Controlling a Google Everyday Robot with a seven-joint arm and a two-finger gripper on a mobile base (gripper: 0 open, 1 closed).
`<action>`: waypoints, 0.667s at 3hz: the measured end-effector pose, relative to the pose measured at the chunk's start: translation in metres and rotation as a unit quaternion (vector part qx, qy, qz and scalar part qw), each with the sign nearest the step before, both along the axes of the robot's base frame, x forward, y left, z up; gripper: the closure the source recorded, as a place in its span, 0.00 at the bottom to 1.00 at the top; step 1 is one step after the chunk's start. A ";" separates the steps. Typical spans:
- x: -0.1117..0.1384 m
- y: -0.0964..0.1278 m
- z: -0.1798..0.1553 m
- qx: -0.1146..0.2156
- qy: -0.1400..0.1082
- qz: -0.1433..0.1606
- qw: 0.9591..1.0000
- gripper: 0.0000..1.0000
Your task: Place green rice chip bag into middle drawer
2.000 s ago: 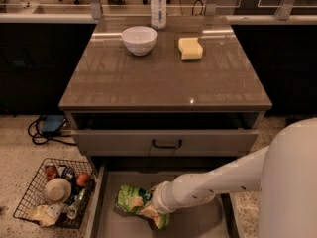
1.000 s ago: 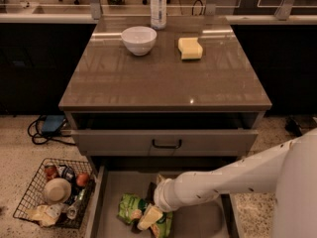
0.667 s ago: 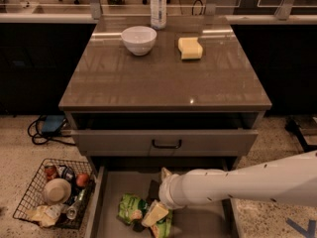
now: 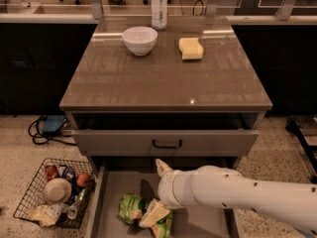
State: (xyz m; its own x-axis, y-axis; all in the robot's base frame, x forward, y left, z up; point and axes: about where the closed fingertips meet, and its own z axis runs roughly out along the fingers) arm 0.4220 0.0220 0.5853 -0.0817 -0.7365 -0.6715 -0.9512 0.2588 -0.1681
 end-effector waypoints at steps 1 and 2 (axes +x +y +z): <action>-0.011 0.011 0.057 0.044 -0.058 0.030 0.997 0.00; -0.013 0.002 0.098 0.075 -0.099 0.019 0.992 0.00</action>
Offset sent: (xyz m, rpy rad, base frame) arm -0.0085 -0.1902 0.1510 0.1937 -0.3182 -0.3978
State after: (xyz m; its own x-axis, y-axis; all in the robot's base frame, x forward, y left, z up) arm 0.4087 0.0243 0.6836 0.0881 -0.6274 -0.7737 -0.9133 0.2593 -0.3142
